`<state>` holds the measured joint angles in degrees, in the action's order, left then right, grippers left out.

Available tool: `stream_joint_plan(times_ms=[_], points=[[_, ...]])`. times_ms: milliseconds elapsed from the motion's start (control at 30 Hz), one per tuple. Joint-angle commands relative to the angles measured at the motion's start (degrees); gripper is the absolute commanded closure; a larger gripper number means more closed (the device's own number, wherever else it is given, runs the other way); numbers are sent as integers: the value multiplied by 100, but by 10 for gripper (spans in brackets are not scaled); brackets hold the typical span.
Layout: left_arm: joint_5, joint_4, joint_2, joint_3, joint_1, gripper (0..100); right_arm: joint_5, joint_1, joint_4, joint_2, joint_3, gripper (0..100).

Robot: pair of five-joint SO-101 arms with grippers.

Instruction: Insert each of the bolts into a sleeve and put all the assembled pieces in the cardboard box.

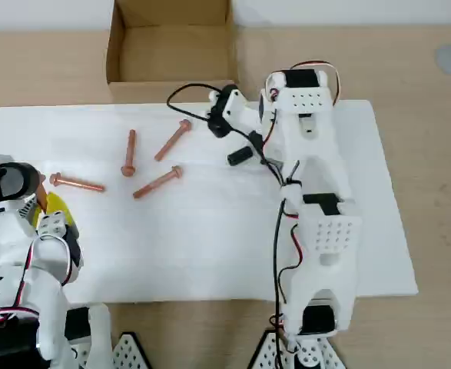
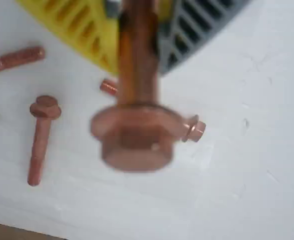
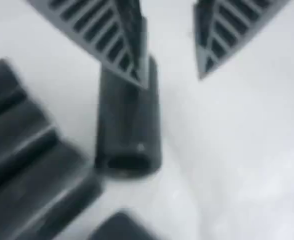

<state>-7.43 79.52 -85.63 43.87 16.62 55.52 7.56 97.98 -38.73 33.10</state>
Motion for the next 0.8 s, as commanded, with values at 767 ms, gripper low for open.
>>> stream_joint_plan(times_ms=[767], points=[[-18, -202, 13, 202, 79, 995, 264, 286, 448, -31, 497, 818]])
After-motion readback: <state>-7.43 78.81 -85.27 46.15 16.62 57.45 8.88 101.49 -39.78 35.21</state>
